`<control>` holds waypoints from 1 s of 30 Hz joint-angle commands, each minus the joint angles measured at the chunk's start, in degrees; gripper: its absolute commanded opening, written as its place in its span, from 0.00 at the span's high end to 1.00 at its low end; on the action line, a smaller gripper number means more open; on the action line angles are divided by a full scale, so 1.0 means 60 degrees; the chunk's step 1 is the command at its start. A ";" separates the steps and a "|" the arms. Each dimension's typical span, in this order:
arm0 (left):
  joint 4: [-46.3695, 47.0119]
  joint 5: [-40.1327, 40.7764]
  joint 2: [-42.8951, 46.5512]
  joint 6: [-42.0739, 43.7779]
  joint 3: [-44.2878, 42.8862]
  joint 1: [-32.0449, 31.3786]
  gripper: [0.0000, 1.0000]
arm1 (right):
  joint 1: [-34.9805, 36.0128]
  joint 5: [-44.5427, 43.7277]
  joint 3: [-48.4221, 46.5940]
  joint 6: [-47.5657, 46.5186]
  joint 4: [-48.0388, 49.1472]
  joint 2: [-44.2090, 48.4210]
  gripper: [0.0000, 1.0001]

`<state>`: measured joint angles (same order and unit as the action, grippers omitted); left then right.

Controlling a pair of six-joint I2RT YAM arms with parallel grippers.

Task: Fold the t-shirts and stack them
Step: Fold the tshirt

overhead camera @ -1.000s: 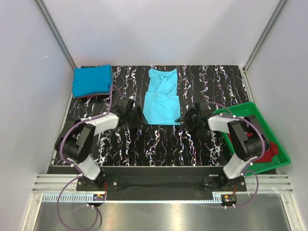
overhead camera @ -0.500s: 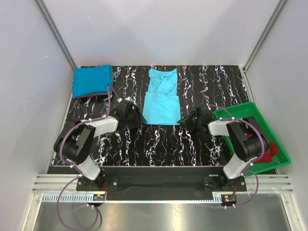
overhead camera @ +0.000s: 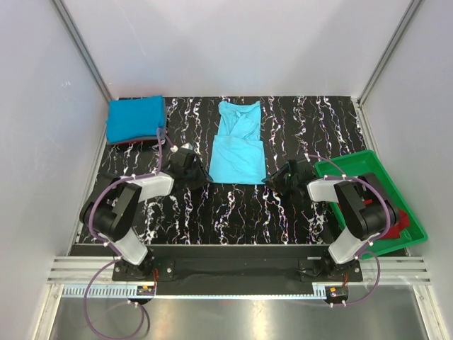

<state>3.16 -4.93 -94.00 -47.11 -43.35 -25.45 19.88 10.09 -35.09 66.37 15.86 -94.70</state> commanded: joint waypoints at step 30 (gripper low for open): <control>-0.1478 0.0499 0.5027 -0.0716 0.2272 -0.1851 1.00 | 0.0261 0.0604 0.1145 -0.2185 -0.4589 0.5627 1.00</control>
<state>-2.26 -3.84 -68.27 -48.88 -32.05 -35.35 20.38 12.99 -29.71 54.83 -3.18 -67.42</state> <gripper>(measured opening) 0.016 0.012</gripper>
